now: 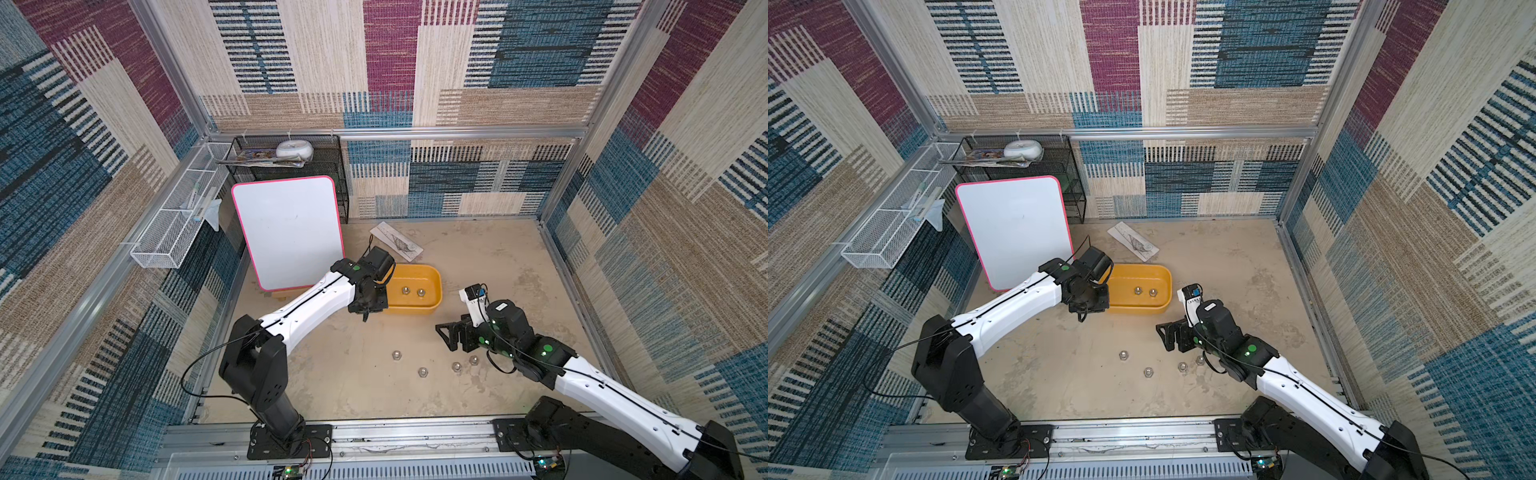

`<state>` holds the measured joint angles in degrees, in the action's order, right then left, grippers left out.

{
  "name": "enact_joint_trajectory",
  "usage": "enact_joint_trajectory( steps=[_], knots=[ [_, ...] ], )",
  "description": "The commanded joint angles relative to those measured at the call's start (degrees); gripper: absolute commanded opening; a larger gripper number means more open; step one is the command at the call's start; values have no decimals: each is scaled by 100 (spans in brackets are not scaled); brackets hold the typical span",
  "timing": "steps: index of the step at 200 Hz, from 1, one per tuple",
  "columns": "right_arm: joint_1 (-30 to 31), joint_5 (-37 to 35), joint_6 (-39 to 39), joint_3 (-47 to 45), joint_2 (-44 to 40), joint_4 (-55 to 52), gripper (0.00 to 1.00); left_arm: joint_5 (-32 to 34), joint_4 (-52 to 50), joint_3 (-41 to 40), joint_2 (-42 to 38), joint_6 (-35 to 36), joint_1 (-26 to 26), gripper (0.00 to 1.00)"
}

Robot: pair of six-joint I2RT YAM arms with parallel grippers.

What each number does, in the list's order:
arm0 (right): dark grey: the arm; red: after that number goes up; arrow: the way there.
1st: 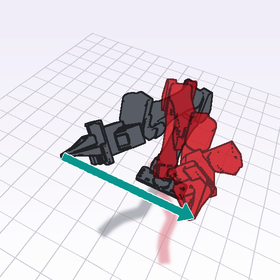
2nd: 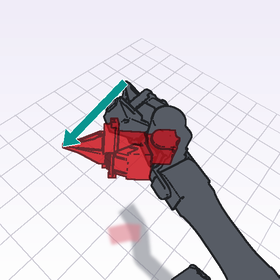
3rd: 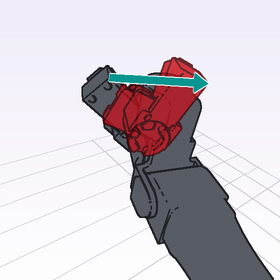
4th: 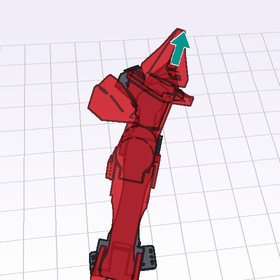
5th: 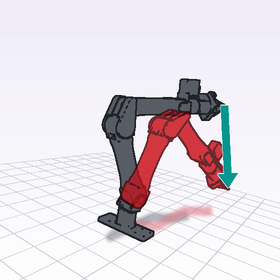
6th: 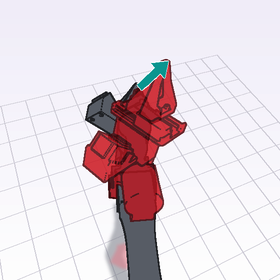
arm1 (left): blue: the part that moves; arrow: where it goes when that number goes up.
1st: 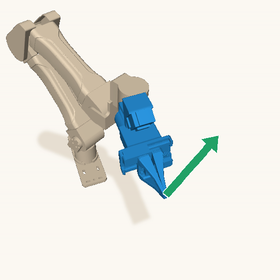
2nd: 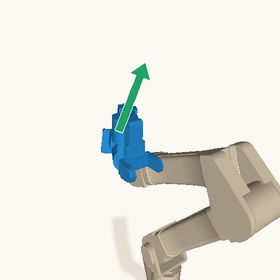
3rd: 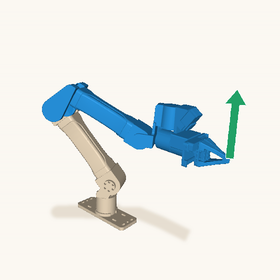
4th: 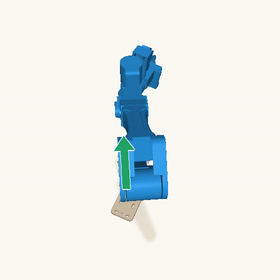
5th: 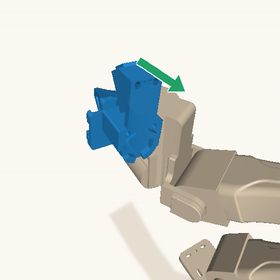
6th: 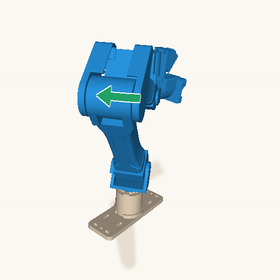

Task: Put the nuts on the desktop into the storage box
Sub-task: Place the nut in the storage box.

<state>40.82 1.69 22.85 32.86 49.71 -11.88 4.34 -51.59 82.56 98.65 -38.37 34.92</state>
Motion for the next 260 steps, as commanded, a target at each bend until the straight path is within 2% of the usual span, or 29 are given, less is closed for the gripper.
enact_joint_trajectory(
  steps=[1, 58, 108, 137, 150, 164, 179, 191, 212, 260],
  knots=[
    [5, -38, 35, -19, -27, 154, 99, -22, -207, 693, 633, 289, 6, 27],
    [10, -99, 62, -58, -43, 168, 99, -113, -442, 2310, 2460, 532, -3, 27],
    [7, -106, 62, -61, -18, 169, 99, -228, -771, 3473, 3436, 696, -13, 28],
    [6, -134, 70, -69, 1, 182, 99, -227, -911, 3890, 3861, 754, -35, 30],
    [5, -145, 70, -80, 20, 186, 99, -252, -936, 4013, 3980, 786, -46, 34],
    [6, -143, 66, -82, 29, 194, 99, -296, -973, 4066, 3996, 785, -59, 45],
    [5, -152, 72, -78, 19, 187, 99, -345, -1004, 4033, 3888, 762, -54, 68],
    [5, -152, 79, -83, 9, 187, 99, -363, -994, 3934, 3699, 733, -47, 76],
    [5, -153, 79, -78, 2, 181, 99, -387, -995, 3703, 3293, 748, -26, 77],
    [6, -135, 79, -87, -14, 193, 99, -286, -987, 2667, 2027, 744, 270, 72]
  ],
)
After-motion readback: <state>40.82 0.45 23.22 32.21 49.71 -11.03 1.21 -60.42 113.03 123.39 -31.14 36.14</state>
